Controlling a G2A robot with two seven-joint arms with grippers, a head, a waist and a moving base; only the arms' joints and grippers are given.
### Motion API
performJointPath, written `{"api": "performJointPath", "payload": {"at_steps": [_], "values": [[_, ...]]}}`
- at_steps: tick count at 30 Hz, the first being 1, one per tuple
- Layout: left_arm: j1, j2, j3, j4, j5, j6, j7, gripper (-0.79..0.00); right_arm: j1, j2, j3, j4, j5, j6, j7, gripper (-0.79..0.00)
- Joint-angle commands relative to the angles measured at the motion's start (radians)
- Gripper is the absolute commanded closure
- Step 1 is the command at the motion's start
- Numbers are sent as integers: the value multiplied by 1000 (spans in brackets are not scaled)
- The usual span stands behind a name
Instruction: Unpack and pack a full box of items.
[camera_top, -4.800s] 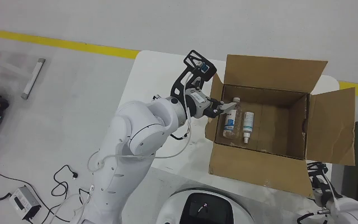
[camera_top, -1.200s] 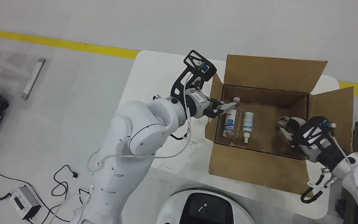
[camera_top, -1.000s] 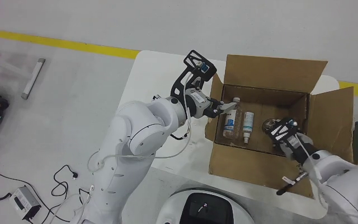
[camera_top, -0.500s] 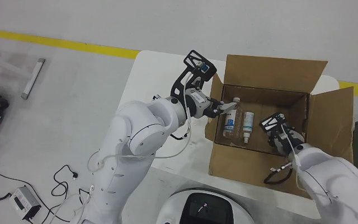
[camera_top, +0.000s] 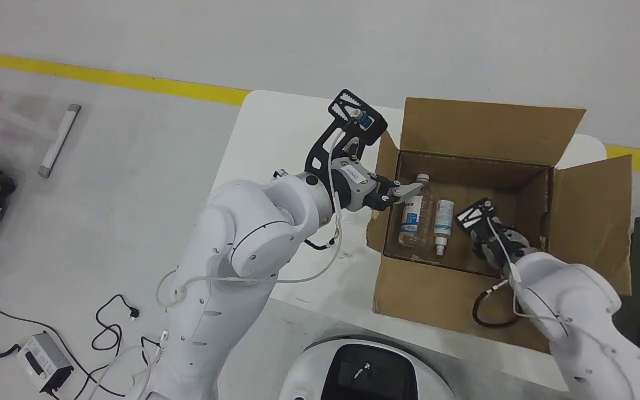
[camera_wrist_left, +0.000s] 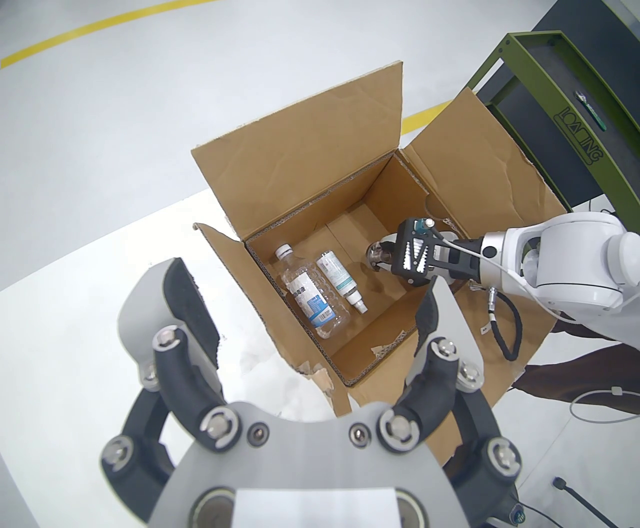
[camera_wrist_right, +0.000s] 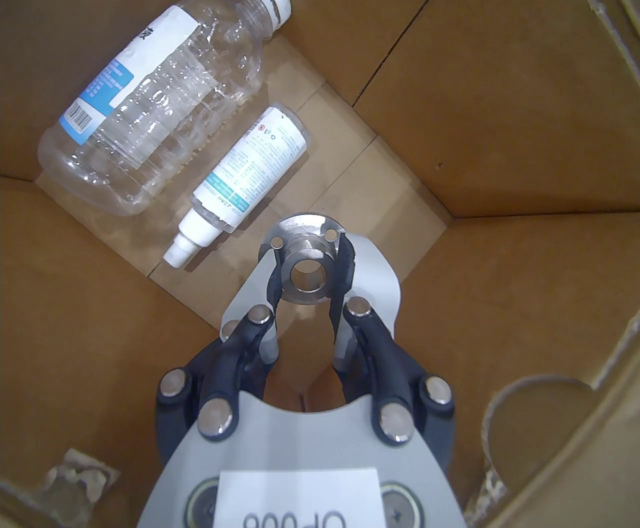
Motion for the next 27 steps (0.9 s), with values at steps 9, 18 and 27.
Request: {"api": "performJointPath", "payload": {"at_steps": [9, 18, 27], "values": [[0, 0, 0, 0, 0, 0, 0, -785, 61, -14, -71, 76, -24, 20, 9, 0], [0, 0, 0, 0, 0, 0, 0, -785, 96, -23, -90, 119, -20, 15, 20, -197], [0, 0, 0, 0, 0, 0, 0, -785, 97, -27, -79, 125, -10, 11, 25, -329]]}}
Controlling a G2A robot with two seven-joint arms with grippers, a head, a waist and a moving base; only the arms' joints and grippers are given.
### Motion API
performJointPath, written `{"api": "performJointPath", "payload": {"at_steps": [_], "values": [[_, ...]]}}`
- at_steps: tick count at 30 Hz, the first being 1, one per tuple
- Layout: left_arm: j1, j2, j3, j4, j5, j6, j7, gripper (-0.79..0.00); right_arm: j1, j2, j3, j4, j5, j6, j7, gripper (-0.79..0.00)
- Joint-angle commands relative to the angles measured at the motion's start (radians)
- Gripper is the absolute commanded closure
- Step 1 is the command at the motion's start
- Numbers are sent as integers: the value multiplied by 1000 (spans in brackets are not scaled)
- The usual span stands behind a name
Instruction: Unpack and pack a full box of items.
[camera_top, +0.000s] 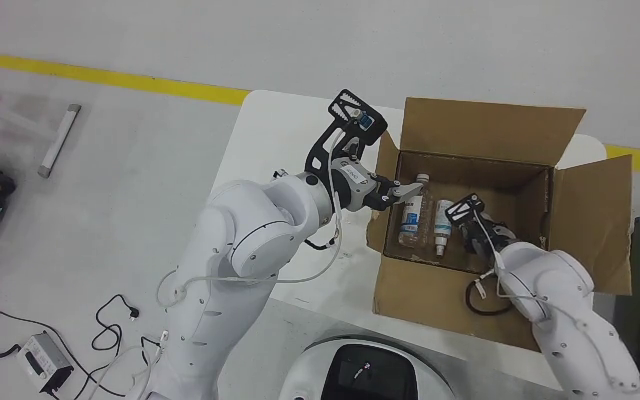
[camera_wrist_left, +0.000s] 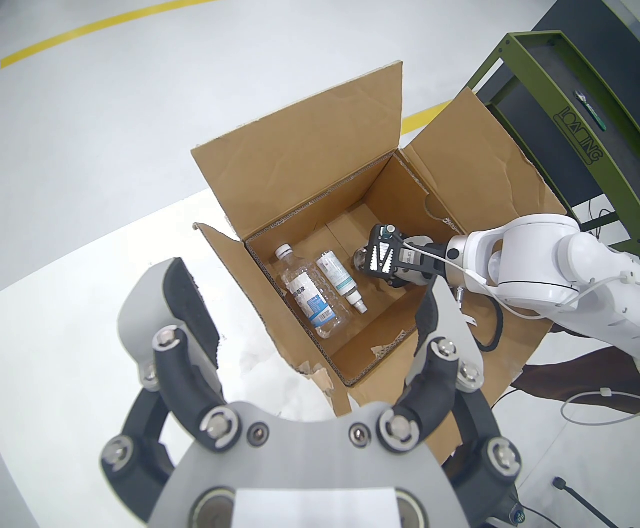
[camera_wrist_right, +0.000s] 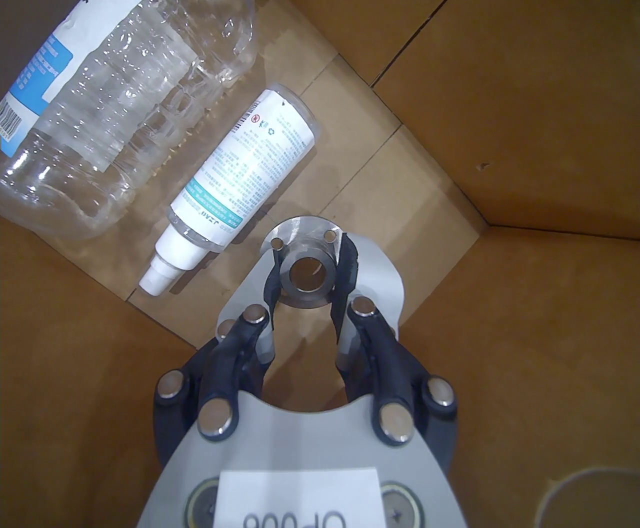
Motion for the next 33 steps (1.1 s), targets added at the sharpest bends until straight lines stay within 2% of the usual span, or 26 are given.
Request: {"api": "performJointPath", "payload": {"at_steps": [1, 6, 10, 12, 14, 15, 19, 24, 28, 33], "values": [[0, 0, 0, 0, 0, 0, 0, -785, -3, 0, 5, 0, 3, -2, 1, -323], [0, 0, 0, 0, 0, 0, 0, -785, -13, -1, 29, -13, 19, 3, 3, -314], [0, 0, 0, 0, 0, 0, 0, -785, -36, 2, 93, -83, 60, -11, 2, -280], [0, 0, 0, 0, 0, 0, 0, -785, -60, 4, 136, -124, 97, -17, 3, -185], [0, 0, 0, 0, 0, 0, 0, -785, -85, 7, 187, -167, 128, -25, 1, -25], [0, 0, 0, 0, 0, 0, 0, -785, -98, 7, 215, -188, 160, -22, -10, 0], [0, 0, 0, 0, 0, 0, 0, -785, -151, 8, 337, -281, 286, -42, -76, 0], [0, 0, 0, 0, 0, 0, 0, -785, -229, 4, 548, -361, 499, -78, -198, 0], [0, 0, 0, 0, 0, 0, 0, -785, -284, -4, 729, -346, 734, -142, -289, 0], [0, 0, 0, 0, 0, 0, 0, -785, -357, -15, 944, -305, 872, -220, -357, 0]]}}
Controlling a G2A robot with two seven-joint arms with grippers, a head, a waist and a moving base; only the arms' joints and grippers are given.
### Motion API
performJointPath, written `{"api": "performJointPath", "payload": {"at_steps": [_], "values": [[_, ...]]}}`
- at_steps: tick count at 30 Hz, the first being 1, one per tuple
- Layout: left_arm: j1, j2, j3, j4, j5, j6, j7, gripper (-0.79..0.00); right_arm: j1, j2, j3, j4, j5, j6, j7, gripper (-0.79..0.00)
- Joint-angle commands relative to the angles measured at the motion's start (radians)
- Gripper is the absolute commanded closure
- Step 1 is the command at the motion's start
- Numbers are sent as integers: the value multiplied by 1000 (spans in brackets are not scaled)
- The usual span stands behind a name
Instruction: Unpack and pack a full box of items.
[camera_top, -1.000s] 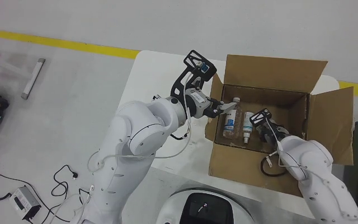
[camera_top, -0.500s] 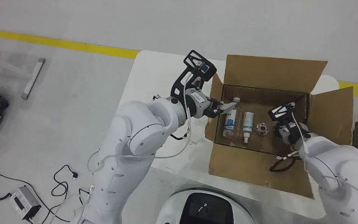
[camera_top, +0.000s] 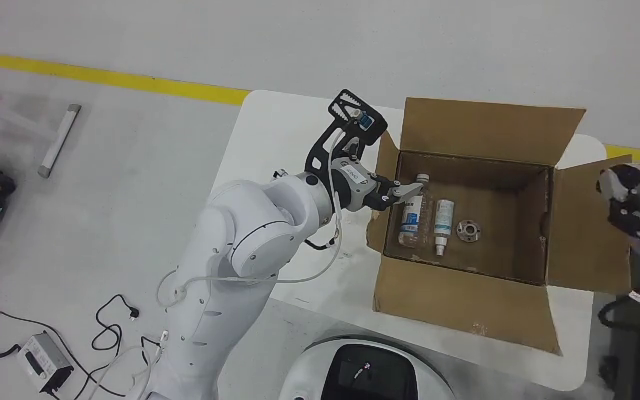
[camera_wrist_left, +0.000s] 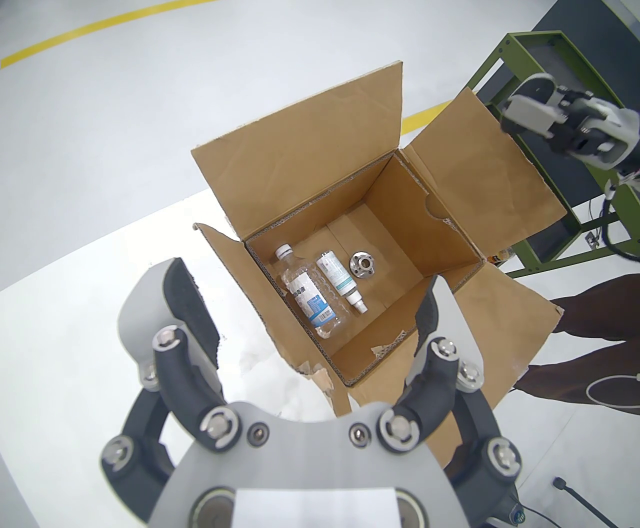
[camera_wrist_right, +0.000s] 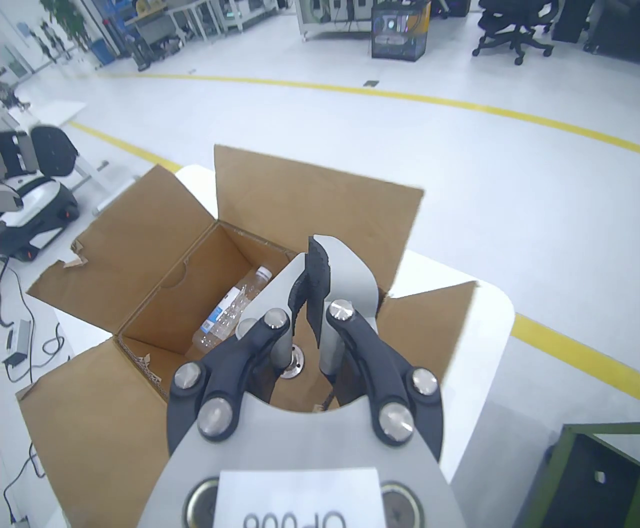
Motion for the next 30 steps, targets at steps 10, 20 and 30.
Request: {"api": "performJointPath", "payload": {"at_steps": [10, 20, 30], "values": [[0, 0, 0, 0, 0, 0, 0, -785, -144, -29, 292, 110, 16, -88, -82, 0], [49, 13, -9, 9, 91, 12, 58, -785, -210, -37, 221, 196, -12, -123, -87, 0], [124, 32, -6, -13, 417, 110, 54, 0, -212, -36, 75, 166, -93, -96, -95, 0]]}}
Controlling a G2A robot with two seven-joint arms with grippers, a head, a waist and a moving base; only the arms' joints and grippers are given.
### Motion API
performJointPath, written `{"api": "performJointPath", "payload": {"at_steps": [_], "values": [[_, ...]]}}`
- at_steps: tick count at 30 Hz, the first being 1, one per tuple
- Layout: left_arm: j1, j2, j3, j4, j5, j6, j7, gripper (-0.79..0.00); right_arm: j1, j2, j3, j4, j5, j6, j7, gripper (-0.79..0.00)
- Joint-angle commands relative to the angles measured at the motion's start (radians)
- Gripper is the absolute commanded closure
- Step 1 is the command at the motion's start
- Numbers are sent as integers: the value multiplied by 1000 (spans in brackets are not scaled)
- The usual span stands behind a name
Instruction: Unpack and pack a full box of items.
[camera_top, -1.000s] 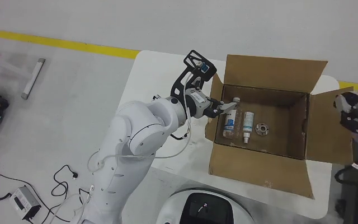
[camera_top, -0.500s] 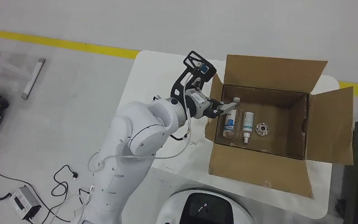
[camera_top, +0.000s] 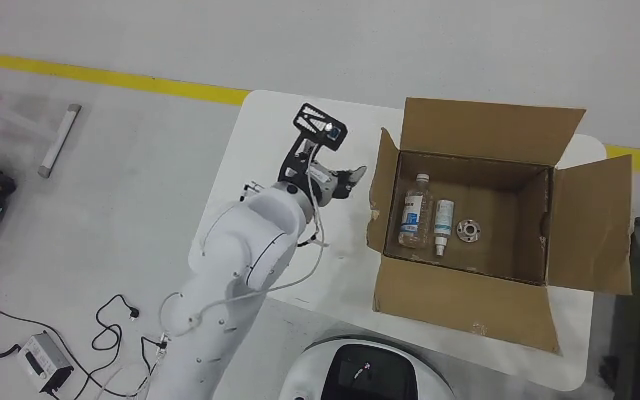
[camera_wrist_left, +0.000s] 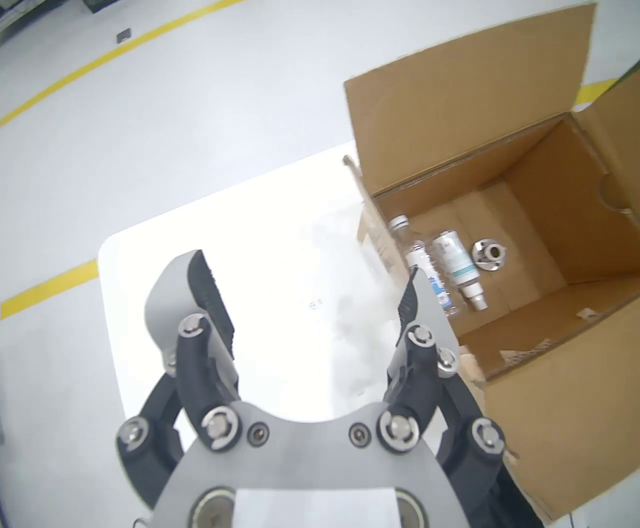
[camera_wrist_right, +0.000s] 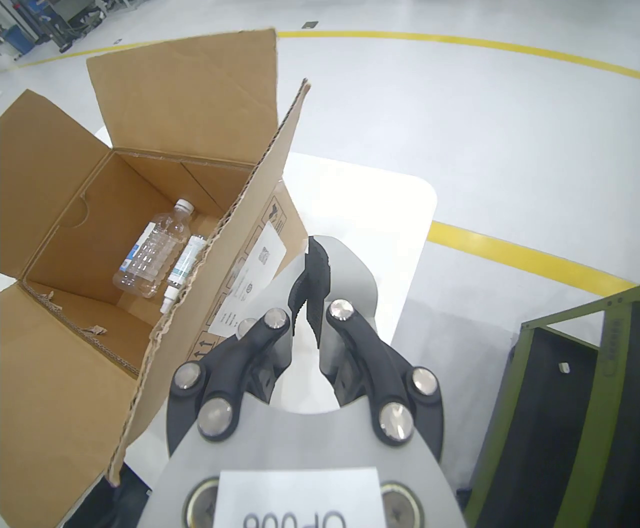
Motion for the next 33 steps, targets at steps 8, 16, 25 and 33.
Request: {"api": "performJointPath", "payload": {"at_steps": [8, 16, 25, 33], "values": [[40, 0, -12, 85, -28, 42, 27, 0, 13, 3, -97, -43, 5, 2, 1, 0], [23, -3, 11, 127, -87, -2, 68, 0, 39, 11, -189, -81, -57, -8, 33, 0], [-21, -9, 61, 153, -189, -102, 98, 0, 99, 22, -314, -63, -165, 24, 100, 0], [-80, -22, 127, 191, -283, -151, 120, 0, 121, 27, -329, -60, -157, 31, 110, 0]]}}
